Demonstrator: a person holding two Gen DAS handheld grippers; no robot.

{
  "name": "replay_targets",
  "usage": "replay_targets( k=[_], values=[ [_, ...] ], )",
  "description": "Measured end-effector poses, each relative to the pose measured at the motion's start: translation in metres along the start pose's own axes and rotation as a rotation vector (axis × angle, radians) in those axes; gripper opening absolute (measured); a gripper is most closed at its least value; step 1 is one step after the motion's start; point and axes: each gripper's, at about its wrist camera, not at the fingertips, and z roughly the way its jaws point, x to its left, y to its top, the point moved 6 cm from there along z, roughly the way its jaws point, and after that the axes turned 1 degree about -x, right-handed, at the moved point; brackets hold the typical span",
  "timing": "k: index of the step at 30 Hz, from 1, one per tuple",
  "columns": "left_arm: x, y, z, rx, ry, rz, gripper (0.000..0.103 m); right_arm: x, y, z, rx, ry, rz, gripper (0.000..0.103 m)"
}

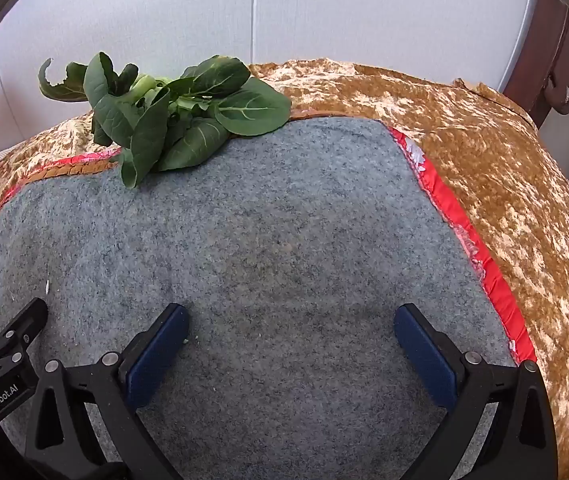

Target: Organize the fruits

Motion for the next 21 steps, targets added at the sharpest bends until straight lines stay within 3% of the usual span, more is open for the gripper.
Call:
replay_targets(
  k=[21],
  values=[
    [-0.0016,-0.0015,0.0043,0.019,-0.004,0.003,0.103,-0.0011,0.0011,0.0030,0.000,-0.006,-0.004,0.102]
  ],
)
